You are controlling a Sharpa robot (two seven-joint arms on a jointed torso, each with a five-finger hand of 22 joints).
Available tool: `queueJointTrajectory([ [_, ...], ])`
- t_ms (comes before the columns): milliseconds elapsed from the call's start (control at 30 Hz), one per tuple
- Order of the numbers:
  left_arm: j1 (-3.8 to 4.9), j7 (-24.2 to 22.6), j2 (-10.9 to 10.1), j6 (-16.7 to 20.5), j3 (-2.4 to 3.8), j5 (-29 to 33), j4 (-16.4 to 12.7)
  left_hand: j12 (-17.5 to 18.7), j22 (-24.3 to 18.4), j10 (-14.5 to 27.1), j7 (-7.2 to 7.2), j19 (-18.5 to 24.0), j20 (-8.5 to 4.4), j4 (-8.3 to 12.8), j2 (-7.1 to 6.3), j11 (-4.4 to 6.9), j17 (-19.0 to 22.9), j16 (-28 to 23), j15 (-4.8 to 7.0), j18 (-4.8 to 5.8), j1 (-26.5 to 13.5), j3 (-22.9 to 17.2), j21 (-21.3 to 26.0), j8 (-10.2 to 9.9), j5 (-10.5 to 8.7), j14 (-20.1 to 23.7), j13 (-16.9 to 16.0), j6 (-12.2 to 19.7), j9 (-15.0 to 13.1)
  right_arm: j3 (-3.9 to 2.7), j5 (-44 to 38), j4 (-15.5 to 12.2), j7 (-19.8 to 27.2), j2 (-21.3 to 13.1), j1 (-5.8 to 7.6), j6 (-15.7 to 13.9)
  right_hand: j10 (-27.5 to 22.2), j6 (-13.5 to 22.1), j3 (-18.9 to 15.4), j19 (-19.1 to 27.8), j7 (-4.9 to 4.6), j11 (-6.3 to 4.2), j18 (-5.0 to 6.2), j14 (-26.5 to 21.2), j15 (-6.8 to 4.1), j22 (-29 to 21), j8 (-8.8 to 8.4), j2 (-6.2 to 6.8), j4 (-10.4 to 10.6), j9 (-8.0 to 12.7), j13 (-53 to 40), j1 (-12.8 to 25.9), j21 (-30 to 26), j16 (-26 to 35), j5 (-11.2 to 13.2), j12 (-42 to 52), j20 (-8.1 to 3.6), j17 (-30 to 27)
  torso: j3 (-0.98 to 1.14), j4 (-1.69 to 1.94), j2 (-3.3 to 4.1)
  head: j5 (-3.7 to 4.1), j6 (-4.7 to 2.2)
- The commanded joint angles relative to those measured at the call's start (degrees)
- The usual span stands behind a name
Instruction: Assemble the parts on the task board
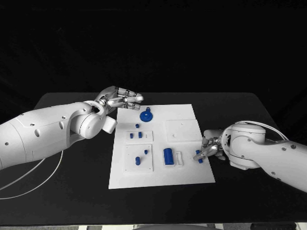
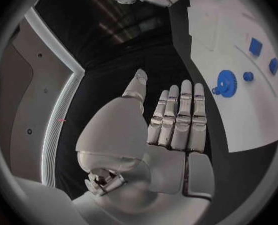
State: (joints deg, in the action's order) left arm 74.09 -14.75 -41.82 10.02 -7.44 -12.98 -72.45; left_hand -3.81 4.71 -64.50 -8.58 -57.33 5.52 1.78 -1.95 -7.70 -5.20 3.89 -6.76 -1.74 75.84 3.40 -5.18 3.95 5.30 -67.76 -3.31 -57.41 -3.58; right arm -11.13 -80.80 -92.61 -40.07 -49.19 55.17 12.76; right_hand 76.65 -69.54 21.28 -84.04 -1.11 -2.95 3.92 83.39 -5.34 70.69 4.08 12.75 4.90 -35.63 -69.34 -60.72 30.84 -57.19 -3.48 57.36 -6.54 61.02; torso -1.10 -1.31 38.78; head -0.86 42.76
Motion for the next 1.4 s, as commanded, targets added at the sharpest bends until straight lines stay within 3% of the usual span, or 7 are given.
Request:
queueJointTrajectory([
  [33,0.03,-0.1,0.0,-0.9,0.04,-0.2,-0.3,0.2,-0.1,0.1,-0.11,-0.2,0.28,-0.3,0.24,0.17,-0.1,-0.2,0.09,0.38,-0.1,0.0,-0.2,0.0,-0.17,0.3,-0.1,0.4,0.0,0.80,-2.2,0.7,-3.5,0.2,-0.22,1.1,-0.8,1.0,0.8,-2.4,-0.14,0.13,-0.46,0.0,-0.30,-0.1,-0.43,0.17,-0.1,0.5,0.3,0.2,-0.4,0.4,0.5,-0.6,-0.43,-0.1,-0.05,-0.03,-0.01,0.00,0.08],
  [233,0.03,0.1,0.0,-1.1,0.03,-0.2,-0.5,0.2,-0.1,0.2,-0.15,-0.2,0.28,-0.5,0.20,0.15,-0.1,-0.2,0.09,0.36,-0.1,-0.1,-0.2,0.0,-0.18,0.3,-0.1,0.6,0.0,2.67,-4.2,1.7,-3.5,0.8,-0.23,1.3,-1.3,2.7,3.8,-2.4,-0.72,0.33,-0.41,0.0,-0.13,-0.1,-0.58,-1.37,-3.6,3.5,0.8,-3.1,-0.6,0.5,0.4,-1.4,-0.27,0.0,0.02,-0.05,0.01,-0.10,0.20],
  [300,0.03,0.1,-0.1,-1.1,0.03,-0.2,-0.5,0.2,-0.1,0.2,-0.15,-0.2,0.28,-0.5,0.20,0.15,-0.1,-0.2,0.09,0.36,-0.1,-0.1,-0.2,0.0,-0.18,0.3,-0.1,0.6,0.0,3.11,-5.0,2.0,-3.5,1.1,-0.27,0.9,-1.4,3.0,4.3,-2.4,-0.97,0.56,-0.27,0.0,0.03,0.0,-0.56,-2.57,-5.8,6.5,0.8,-4.1,-0.6,0.5,-0.3,-1.2,-0.10,0.0,0.05,-0.05,0.00,-0.11,0.22],
  [467,0.03,0.2,-0.2,-1.1,0.03,-0.2,-0.5,0.2,-0.1,0.2,-0.15,-0.2,0.28,-0.5,0.20,0.15,-0.1,-0.2,0.09,0.36,-0.1,-0.1,-0.2,0.0,-0.18,0.3,-0.1,0.6,0.0,3.63,-6.1,2.4,-3.5,1.6,-0.42,-0.1,-1.8,3.4,6.5,-2.4,-1.74,0.74,-0.13,0.0,0.16,0.2,-0.54,-6.61,-10.9,11.3,0.9,-6.9,-0.5,0.6,-7.1,-1.2,0.02,0.0,0.08,0.00,0.01,-0.05,0.22],
  [667,0.03,0.3,-0.2,-1.2,0.03,-0.2,-0.5,0.2,-0.1,0.3,-0.24,-0.2,0.29,-0.6,0.20,0.11,-0.1,-0.2,0.09,0.35,-0.2,-0.1,-0.2,0.0,-0.33,0.3,-0.1,0.9,0.0,3.82,-4.9,2.5,-3.6,1.8,-0.52,-0.5,-2.1,4.6,13.3,-2.3,-3.02,1.19,0.45,-0.1,0.54,0.8,-0.54,-8.21,-16.1,19.5,1.0,-2.8,-0.4,0.5,-15.1,-1.1,0.39,0.1,0.01,-0.08,-0.01,-0.05,0.26],
  [1000,0.03,0.6,-0.3,-1.3,0.03,-0.3,-0.5,0.2,-0.1,0.4,-0.30,-0.2,0.30,-0.9,0.23,0.06,-0.1,-0.2,0.08,0.34,-0.2,-0.2,-0.2,0.0,-0.41,0.3,-0.1,1.2,0.0,3.87,-0.4,2.2,-3.3,1.3,-0.59,-1.7,-2.1,3.6,19.3,-2.3,-3.24,1.12,0.69,-0.3,0.40,2.0,-0.45,-7.76,-16.8,25.4,1.1,0.5,-0.3,0.3,-25.8,-0.9,0.30,0.3,0.04,0.00,-0.02,-0.09,0.28],
  [1400,0.03,0.7,-0.3,-1.4,0.02,-0.5,-0.5,0.2,-0.1,0.5,-0.36,-0.2,0.30,-1.0,0.18,0.05,-0.1,-0.2,0.08,0.32,-0.2,-0.2,-0.2,0.1,-0.44,0.3,-0.1,1.3,0.0,3.11,6.1,-0.1,-1.9,-0.6,-0.54,-5.0,-1.6,2.3,19.4,-2.4,-3.01,0.88,0.63,-0.2,0.14,2.9,-0.45,-7.60,-17.0,28.4,0.7,2.8,0.0,0.1,-31.3,-0.4,0.08,0.4,0.01,-0.06,-0.02,-0.21,0.24],
])
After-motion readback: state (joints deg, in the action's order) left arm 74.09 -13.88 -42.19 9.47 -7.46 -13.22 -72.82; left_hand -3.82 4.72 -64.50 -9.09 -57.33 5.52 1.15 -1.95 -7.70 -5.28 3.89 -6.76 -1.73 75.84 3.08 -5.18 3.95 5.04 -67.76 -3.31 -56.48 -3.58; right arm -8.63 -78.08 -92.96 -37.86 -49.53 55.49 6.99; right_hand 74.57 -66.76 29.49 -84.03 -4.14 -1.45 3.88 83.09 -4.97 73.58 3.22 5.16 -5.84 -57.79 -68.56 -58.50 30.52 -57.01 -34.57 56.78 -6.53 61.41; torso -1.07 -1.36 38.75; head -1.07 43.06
